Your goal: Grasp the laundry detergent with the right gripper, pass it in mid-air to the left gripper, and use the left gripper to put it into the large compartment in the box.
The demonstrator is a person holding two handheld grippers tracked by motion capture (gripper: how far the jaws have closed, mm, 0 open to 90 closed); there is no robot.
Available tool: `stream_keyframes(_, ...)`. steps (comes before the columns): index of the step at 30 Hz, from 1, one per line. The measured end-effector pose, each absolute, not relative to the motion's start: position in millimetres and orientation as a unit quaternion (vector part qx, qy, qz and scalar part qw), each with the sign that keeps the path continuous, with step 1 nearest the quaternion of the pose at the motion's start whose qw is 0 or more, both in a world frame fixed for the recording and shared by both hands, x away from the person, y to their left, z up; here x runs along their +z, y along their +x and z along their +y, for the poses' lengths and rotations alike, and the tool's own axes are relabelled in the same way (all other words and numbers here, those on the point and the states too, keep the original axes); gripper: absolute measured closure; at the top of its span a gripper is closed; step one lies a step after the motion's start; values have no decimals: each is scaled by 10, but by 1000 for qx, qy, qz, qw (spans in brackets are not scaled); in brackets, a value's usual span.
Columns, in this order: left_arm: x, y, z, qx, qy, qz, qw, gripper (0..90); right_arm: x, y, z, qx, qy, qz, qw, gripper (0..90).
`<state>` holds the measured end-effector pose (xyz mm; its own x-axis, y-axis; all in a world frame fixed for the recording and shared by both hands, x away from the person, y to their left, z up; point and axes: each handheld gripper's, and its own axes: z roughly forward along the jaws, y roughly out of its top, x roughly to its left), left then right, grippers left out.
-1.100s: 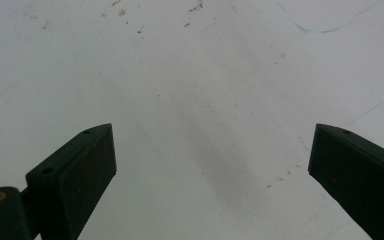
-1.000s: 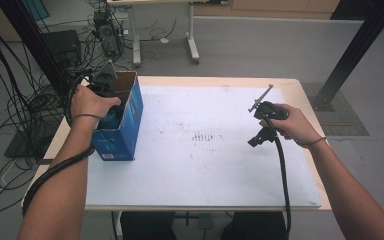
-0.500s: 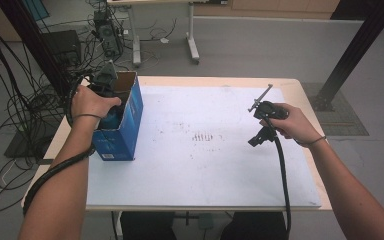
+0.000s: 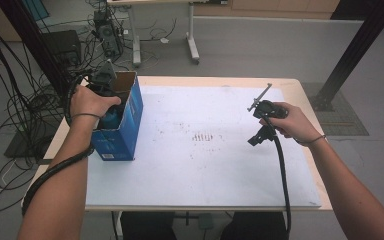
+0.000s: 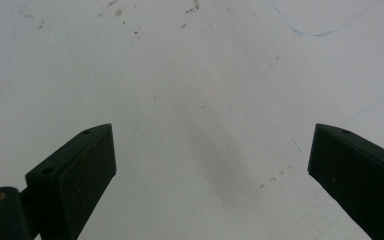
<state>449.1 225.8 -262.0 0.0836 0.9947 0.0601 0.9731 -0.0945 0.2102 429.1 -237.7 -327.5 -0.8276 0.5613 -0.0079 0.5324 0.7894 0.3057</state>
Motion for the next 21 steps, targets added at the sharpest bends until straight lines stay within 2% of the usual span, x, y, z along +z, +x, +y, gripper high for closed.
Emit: stream_keyframes(21, -2165, 4384, 2227, 107, 742, 657, 77, 223, -3256, 4284, -2365, 148, 288, 945, 47, 51)
